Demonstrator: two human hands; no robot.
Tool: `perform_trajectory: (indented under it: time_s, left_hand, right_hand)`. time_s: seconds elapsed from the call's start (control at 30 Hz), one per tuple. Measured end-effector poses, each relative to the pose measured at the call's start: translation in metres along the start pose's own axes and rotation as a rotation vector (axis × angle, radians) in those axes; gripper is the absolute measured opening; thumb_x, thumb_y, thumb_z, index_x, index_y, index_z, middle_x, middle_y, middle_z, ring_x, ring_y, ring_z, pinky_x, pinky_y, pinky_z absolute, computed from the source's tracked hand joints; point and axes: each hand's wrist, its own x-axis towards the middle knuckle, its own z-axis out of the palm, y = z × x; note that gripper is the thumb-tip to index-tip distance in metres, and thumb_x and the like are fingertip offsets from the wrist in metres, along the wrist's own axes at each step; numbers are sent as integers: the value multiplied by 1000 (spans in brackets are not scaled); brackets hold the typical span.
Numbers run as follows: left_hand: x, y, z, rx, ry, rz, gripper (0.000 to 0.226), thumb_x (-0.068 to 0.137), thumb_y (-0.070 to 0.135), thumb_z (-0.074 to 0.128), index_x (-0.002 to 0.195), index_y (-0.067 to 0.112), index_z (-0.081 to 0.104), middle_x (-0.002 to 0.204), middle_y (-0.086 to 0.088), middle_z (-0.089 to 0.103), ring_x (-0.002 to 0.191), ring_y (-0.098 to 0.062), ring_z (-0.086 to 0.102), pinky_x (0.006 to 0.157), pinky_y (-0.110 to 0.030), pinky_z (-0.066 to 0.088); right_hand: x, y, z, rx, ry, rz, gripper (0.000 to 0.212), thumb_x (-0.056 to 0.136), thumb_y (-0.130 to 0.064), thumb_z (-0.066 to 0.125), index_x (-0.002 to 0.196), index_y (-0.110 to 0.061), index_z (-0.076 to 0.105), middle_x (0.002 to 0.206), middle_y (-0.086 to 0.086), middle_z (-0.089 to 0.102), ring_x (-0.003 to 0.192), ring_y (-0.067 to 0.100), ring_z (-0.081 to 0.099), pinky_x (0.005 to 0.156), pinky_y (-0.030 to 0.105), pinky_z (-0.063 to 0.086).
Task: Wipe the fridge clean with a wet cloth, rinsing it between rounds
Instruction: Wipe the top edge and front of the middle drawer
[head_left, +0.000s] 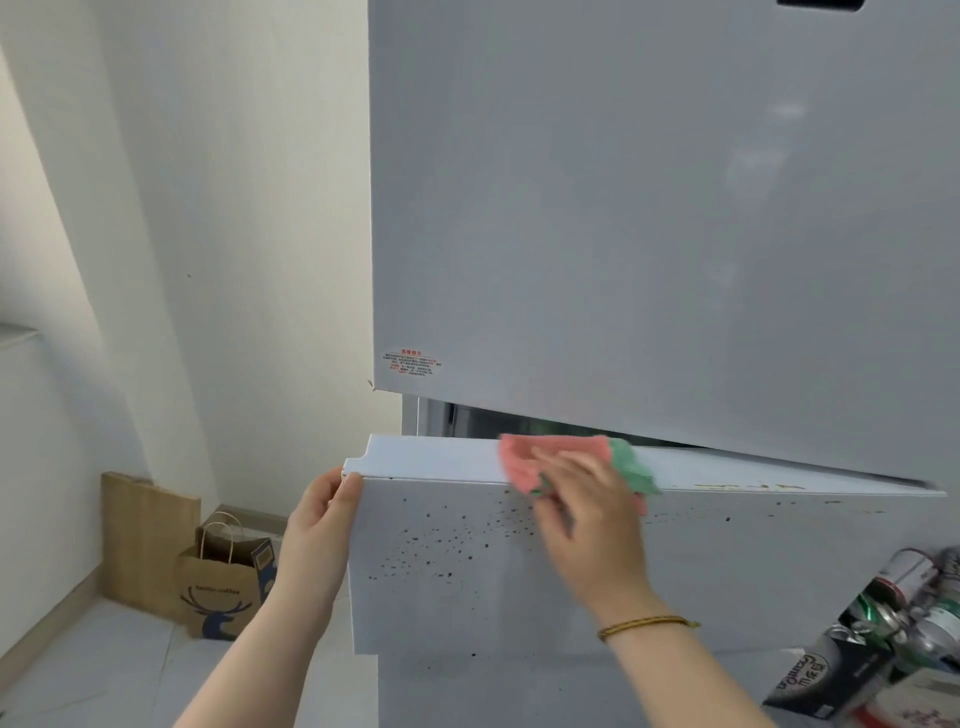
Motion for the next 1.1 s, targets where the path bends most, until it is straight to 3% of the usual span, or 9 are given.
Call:
perform_trajectory:
  time_s: [0.13, 0.23, 0.43, 0.63, 0.7, 0.83, 0.97, 1.03, 1.1]
  left_hand:
    - [-1, 1, -5, 39, -31, 14, 22, 96, 21, 40, 79, 28, 53, 80, 7, 55, 73, -3, 48, 64, -16, 35]
    - [-1, 1, -7, 36, -40, -3, 20, 95, 22, 40, 81, 28, 53, 82, 8, 56, 74, -2, 49, 64, -15, 36]
    - [5, -3, -11, 32, -57, -12, 17, 94, 21, 43, 86, 26, 57, 86, 4, 61, 79, -7, 53, 68, -17, 39]
    - [9, -6, -14, 37, -55, 11, 17, 92, 17, 47, 83, 24, 59, 84, 5, 61, 83, -9, 54, 71, -17, 42]
    - [12, -6, -11, 53, -49, 7, 17, 93, 20, 45, 83, 23, 58, 81, 5, 60, 76, -7, 53, 64, -14, 41]
    - [20, -7, -8, 65, -40, -12, 17, 94, 24, 43, 83, 23, 56, 80, 5, 59, 74, -9, 51, 65, -20, 39]
    - [23, -9, -4, 61, -20, -13, 18, 95, 23, 41, 81, 20, 53, 77, 2, 54, 71, -11, 47, 62, -22, 36]
    - [24, -11, 0, 104, -15, 0, 17, 96, 24, 39, 84, 20, 51, 82, -1, 54, 78, -17, 47, 64, -26, 35]
    - [23, -17, 6, 249, 11, 86, 20, 95, 32, 38, 104, 19, 50, 108, -7, 56, 99, -22, 46, 81, -33, 35]
  right_hand:
    - [-11, 23, -19, -97, 142, 165, 37, 77, -23, 44, 87, 0, 72, 81, 8, 69, 88, 14, 50, 78, 15, 34]
    - [-1, 0, 2, -106, 169, 198, 34, 76, -24, 43, 80, -4, 72, 73, 3, 68, 81, 13, 51, 73, 21, 39]
    - [28, -85, 61, -26, -69, -23, 32, 75, -28, 41, 79, -22, 72, 82, -13, 71, 73, 12, 63, 71, 19, 41]
    - [22, -75, 62, 134, -128, -240, 35, 75, -18, 44, 95, -15, 72, 99, -4, 72, 93, 12, 52, 84, 27, 38]
    - [16, -48, 51, 106, -64, -217, 34, 74, -14, 45, 95, -11, 72, 98, -1, 72, 96, 12, 50, 85, 27, 39]
    - [5, -6, 26, -2, 76, -47, 33, 75, -16, 45, 92, -7, 72, 93, 2, 73, 94, 11, 51, 84, 24, 38]
    - [16, -28, 42, -72, 97, 91, 32, 71, -21, 43, 81, -15, 73, 85, -7, 72, 86, 6, 48, 75, 23, 43]
    - [22, -50, 60, -81, 45, 34, 32, 71, -23, 43, 81, -18, 72, 88, -9, 72, 85, 7, 50, 76, 21, 40]
    - [26, -63, 70, -69, 20, -14, 31, 71, -23, 44, 83, -17, 72, 90, -8, 72, 84, 10, 55, 78, 22, 37]
